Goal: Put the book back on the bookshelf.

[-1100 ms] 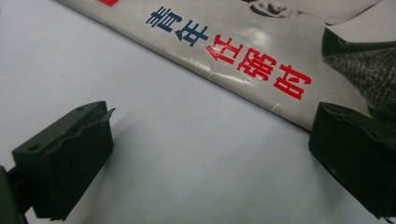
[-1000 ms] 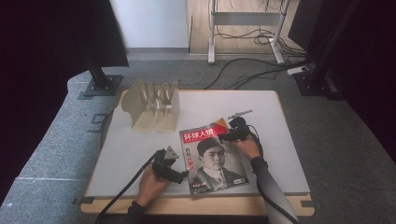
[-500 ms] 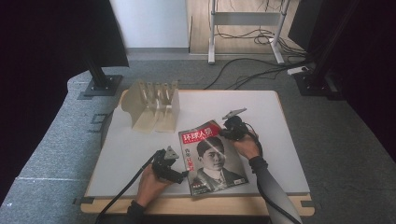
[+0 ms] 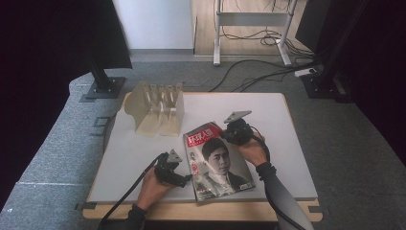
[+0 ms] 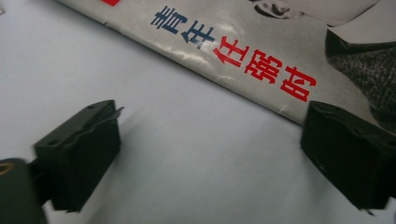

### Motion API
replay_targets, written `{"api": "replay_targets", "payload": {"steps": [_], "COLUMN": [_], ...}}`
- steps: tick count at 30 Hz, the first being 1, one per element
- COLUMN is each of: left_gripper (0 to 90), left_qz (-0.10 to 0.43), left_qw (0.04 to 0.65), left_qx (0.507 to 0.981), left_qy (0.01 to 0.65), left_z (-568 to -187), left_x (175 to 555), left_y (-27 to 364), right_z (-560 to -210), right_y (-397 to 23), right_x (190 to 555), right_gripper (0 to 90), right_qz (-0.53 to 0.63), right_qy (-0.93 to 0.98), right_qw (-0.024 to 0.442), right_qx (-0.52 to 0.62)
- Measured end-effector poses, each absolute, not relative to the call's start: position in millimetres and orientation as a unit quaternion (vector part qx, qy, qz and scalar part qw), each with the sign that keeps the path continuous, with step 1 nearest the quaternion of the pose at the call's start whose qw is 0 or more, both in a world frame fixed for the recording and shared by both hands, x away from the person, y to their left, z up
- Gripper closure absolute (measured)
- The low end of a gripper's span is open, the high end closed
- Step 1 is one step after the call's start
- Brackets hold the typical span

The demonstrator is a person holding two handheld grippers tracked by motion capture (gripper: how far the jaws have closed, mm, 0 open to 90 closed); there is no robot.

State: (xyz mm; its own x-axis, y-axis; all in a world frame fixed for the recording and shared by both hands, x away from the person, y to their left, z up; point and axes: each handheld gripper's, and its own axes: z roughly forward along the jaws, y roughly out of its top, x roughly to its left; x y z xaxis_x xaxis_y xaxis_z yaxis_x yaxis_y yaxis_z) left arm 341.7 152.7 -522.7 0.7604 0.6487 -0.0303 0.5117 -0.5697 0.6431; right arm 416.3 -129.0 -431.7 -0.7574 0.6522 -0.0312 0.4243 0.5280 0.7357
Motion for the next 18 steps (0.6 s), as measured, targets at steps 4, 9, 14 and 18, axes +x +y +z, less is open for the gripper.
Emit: {"api": "replay_targets", "payload": {"steps": [4,9,14,18], "left_gripper": [5.7,5.9,7.5,11.6], "left_qz": [0.08,0.069,0.063,0.057], "left_qw": [0.361,0.371,0.365,0.359], "left_qx": [0.864,0.868,0.876,0.883], "left_qy": [0.341,0.323,0.309,0.299], "left_z": [-512.2,-498.6,-494.6,-497.2], "left_x": [349.0,358.8,372.1,382.9], "left_y": [160.7,157.0,146.9,139.3], "right_z": [-421.4,-405.9,-390.4,-381.6], "right_y": [-128.3,-130.2,-133.9,-136.6], "right_x": [409.5,402.0,393.7,389.1], "right_gripper": [85.8,85.8,85.8,85.8], "right_qz": [0.379,0.39,0.401,0.408], "right_qy": [0.859,0.856,0.853,0.849], "right_qw": [0.162,0.17,0.18,0.189], "right_qx": [0.304,0.293,0.282,0.277]}}
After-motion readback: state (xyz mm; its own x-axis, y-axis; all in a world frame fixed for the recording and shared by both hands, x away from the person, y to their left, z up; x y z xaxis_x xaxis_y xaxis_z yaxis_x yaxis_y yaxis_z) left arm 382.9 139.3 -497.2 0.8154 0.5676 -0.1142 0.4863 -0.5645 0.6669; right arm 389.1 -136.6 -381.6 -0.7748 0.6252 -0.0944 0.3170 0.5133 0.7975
